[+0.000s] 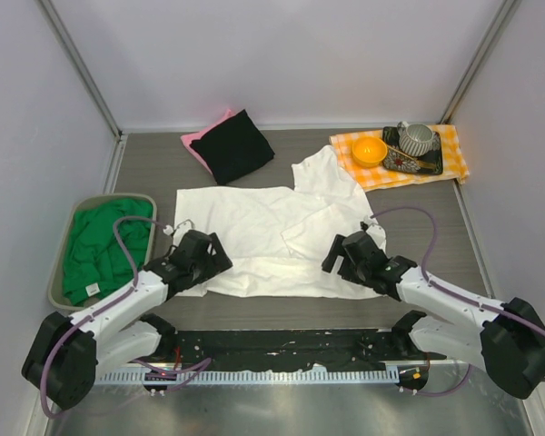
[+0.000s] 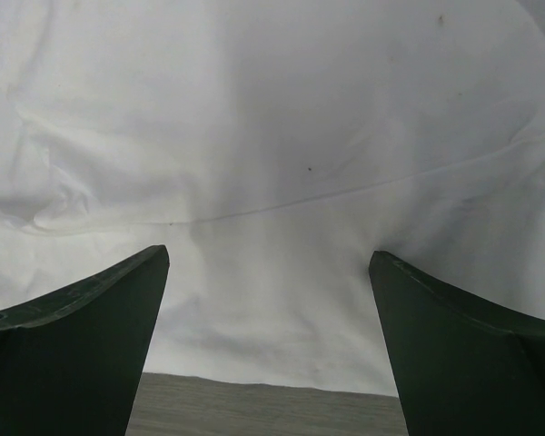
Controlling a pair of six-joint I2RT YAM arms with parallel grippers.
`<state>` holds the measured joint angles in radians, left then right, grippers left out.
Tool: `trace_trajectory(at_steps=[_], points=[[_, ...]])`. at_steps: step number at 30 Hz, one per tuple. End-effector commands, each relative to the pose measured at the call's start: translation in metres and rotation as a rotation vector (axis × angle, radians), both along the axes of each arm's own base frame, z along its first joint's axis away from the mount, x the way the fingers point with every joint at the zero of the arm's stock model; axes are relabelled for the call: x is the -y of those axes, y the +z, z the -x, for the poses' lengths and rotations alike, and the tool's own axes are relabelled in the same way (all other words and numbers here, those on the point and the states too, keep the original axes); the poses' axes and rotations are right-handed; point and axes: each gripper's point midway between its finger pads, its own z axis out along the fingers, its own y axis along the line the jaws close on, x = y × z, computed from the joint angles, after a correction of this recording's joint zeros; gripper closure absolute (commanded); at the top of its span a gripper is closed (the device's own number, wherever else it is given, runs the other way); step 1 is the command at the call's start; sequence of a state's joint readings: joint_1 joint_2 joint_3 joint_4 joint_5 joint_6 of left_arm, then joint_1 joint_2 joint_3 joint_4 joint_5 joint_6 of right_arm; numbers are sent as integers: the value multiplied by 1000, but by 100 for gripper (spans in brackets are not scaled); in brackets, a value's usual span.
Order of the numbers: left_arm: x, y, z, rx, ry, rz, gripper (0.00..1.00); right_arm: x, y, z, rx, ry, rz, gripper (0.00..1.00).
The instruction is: Fold and stack the t-shirts
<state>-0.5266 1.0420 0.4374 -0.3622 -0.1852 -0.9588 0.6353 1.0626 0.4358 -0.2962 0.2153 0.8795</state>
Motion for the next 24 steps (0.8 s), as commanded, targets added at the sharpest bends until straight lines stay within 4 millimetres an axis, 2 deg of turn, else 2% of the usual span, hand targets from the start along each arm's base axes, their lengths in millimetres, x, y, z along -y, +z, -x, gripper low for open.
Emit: trace_trajectory(at_steps=[1, 9, 14, 16, 19, 22, 23, 24], points=[[-12, -34, 59, -212, 39, -31, 0, 27, -35, 66, -237, -24, 83, 0], [-16, -29, 78, -213, 42, -58, 0, 24, -29, 90, -258, -25, 13, 0], [-17, -24, 96, -217, 36, -74, 0, 30, -20, 94, -251, -39, 57, 0], [-13, -18, 97, -203, 50, -50, 0, 28, -16, 94, -240, -34, 43, 0], [5, 5, 91, -147, 15, 12, 0, 16, -2, 84, -190, -22, -8, 0], [15, 40, 75, -76, -18, 11, 0, 6, 25, 61, -94, 2, -6, 0], [17, 48, 69, -57, -25, -1, 0, -2, 46, 49, -49, 7, -23, 0], [22, 55, 64, -50, -38, -10, 0, 0, 55, 39, -4, 16, 17, 0]])
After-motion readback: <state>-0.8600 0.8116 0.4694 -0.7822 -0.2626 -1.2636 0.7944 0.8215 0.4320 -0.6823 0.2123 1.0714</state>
